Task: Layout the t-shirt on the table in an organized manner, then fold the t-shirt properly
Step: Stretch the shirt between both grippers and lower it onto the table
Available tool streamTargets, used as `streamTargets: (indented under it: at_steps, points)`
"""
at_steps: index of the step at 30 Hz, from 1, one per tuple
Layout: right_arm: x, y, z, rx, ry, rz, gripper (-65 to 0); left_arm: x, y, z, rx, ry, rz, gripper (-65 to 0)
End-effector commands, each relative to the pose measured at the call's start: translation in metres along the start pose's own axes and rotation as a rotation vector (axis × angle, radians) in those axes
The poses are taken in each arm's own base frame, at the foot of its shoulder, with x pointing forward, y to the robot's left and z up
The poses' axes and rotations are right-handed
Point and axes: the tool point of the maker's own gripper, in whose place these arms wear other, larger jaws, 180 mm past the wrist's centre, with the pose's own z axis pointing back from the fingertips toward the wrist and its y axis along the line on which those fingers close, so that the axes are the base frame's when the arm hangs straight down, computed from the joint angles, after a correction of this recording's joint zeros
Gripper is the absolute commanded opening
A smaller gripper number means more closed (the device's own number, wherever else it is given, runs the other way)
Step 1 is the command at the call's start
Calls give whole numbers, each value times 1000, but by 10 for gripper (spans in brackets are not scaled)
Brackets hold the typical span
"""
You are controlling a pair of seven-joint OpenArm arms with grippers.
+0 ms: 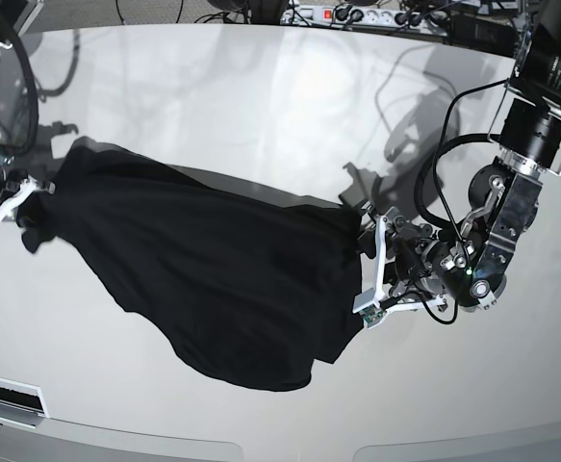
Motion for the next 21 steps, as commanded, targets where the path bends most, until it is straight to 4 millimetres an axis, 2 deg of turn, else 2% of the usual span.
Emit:
streamTargets:
  at_steps: [1,4,8,14,18,21]
  points:
    - [13,-10,6,-45,-39,6,-650,16,11,9,27,-45,-4,-279]
    - [3,-26,6,-148,-8,-26,-650,15,12,8,30,-42,-6,-279]
    - [4,-37,7,-220,-26,-50,-650,15,12,9,29,-43,-6,-279]
    - [27,-43,9,-253,-111,-48,-650,20,16,11,38,-50,-9,-279]
    - [47,-40,9,-239,-152,-28,-650,38,41,22,126,-103,74,-280]
    - [46,-42,10,-244,-151,-28,-650,50,65,33,208,-190,180,-279]
